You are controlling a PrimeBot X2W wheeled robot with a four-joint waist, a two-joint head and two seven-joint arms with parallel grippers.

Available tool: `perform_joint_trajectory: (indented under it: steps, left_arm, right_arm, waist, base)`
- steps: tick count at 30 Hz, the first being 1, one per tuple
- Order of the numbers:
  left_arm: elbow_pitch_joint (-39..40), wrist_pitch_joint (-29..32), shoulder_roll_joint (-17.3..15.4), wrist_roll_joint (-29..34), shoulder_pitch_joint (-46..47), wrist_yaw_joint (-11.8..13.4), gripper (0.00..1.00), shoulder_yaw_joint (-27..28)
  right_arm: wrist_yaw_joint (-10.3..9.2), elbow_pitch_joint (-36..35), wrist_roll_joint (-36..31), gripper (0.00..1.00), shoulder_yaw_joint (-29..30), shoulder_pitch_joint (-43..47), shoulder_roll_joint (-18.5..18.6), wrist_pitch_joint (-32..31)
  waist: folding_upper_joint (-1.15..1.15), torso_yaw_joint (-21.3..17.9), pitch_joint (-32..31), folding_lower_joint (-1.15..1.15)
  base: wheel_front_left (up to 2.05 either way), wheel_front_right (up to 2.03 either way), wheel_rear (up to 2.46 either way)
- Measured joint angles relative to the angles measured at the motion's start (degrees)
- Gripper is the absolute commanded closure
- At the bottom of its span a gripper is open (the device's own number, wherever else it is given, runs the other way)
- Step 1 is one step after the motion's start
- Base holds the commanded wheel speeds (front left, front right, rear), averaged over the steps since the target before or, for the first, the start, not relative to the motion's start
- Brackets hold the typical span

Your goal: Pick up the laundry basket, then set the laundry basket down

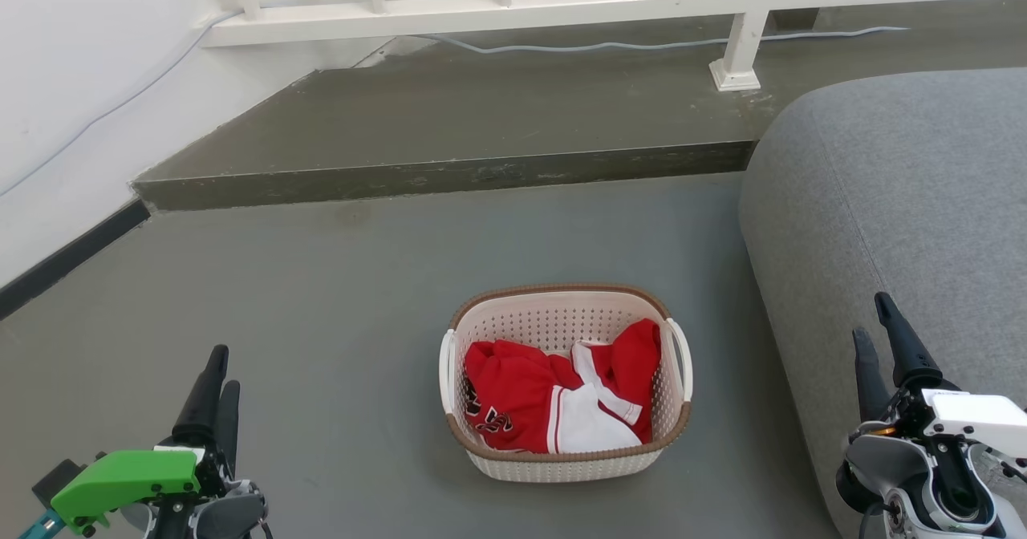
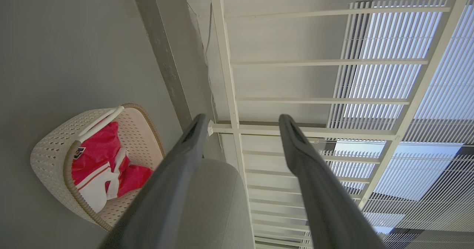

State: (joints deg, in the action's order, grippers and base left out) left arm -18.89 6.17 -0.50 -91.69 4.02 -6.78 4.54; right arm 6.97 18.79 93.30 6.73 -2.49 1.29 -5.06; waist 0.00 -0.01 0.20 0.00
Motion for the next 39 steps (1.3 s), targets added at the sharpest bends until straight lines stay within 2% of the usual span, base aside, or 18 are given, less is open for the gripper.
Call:
perform_joint_trajectory:
  steps: [15,25,34,39]
  left_arm:
    - [1.9,-2.5,0.0,0.5,0.0,0.0,0.0,-2.1]
    - [3.2,-4.6,-0.4,4.7,0.2,0.0,0.0,-4.2]
    - [4.2,-6.3,-1.4,11.6,0.4,0.0,0.0,-6.0]
    - [4.6,-7.3,-1.6,18.0,0.5,0.0,0.0,-6.2]
  right_arm:
    - [0.0,-2.4,-2.4,0.0,-1.5,0.0,0.1,1.5]
    - [0.0,-4.3,-6.4,0.0,-4.0,-0.2,1.3,3.3]
    - [0.0,-5.5,-11.5,0.0,-6.9,-0.3,3.1,5.5]
    - [0.0,-5.5,-17.4,0.0,-8.6,-0.5,5.2,6.6]
  waist:
    - [0.0,0.0,0.1,0.0]
    - [0.0,0.1,0.3,0.0]
    - [0.0,0.1,0.4,0.0]
    - [0.0,0.1,0.4,0.0]
  base:
    - [0.0,0.0,0.0]
    - [0.0,0.0,0.0]
    - [0.0,0.0,0.0]
    - [0.0,0.0,0.0]
